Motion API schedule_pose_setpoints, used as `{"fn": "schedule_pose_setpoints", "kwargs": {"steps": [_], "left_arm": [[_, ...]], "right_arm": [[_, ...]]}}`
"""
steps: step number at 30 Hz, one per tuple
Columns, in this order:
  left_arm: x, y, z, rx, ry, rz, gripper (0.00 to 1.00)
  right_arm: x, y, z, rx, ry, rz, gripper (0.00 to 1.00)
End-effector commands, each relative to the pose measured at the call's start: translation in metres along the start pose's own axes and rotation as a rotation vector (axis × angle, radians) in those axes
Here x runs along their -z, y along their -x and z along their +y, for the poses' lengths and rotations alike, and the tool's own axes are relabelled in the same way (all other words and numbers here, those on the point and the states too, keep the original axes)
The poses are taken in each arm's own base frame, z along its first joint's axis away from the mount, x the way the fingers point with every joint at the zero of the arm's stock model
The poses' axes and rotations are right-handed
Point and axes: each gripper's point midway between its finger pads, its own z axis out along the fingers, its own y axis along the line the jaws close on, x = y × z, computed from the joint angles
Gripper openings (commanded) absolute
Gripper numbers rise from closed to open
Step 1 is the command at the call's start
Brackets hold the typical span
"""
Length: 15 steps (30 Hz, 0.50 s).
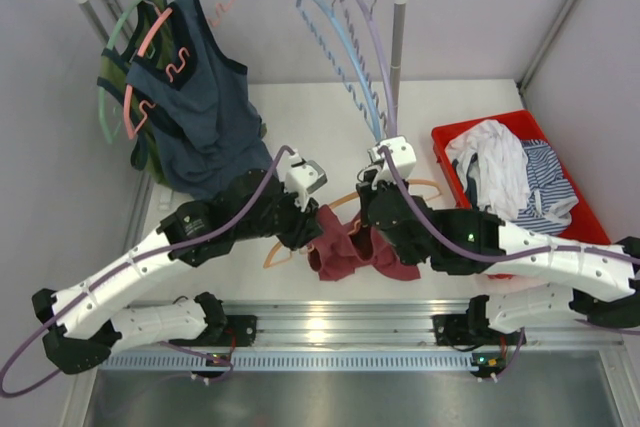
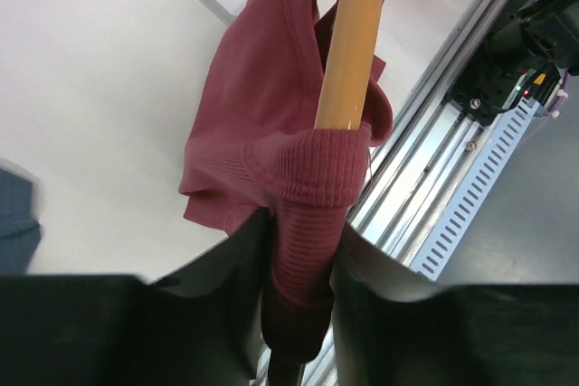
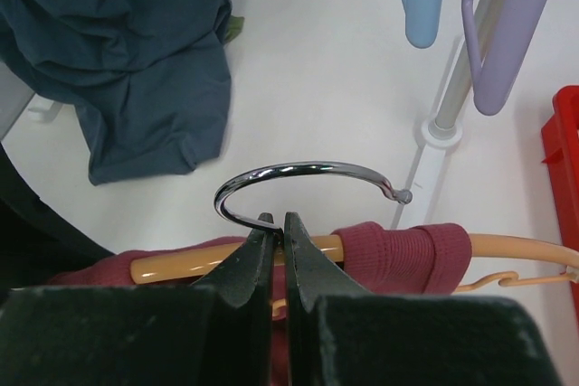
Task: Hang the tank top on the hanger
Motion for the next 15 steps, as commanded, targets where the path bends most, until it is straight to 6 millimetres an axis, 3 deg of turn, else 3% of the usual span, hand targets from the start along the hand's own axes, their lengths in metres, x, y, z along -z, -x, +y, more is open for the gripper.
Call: {"fn": "schedule_pose_setpoints", "kwargs": {"steps": [1,2,4,7,11,15], "left_arm": [[-0.001,0.019,-0.009,-0.028,-0.050,-0.106,0.29],[-0.003,0.015,-0.008,-0.026,-0.050,-0.100,0.16],[-0.005,0.013,-0.005,-0.014,-0.038,-0.104,0.00],[-0.006,0.012,-0.006,0.011,-0.044,-0.141,0.00],[-0.002,0.007,-0.002,0.046,-0.035,-0.213,0.00],[0.002,0.000,0.005,0.086,-0.003,-0.234,0.00]], "right_arm": [[0.008,0.025,0.009,-0.052,0.030,-0.043,0.00],[0.008,0.024,0.009,-0.050,0.030,-0.042,0.00],[0.007,0.023,0.010,-0.046,0.030,-0.039,0.00],[0.006,0.023,0.008,-0.038,0.023,-0.040,0.05],[0.008,0.022,0.005,-0.024,0.025,-0.045,0.39],[0.012,0.024,-0.004,-0.039,0.024,-0.058,0.62]]}}
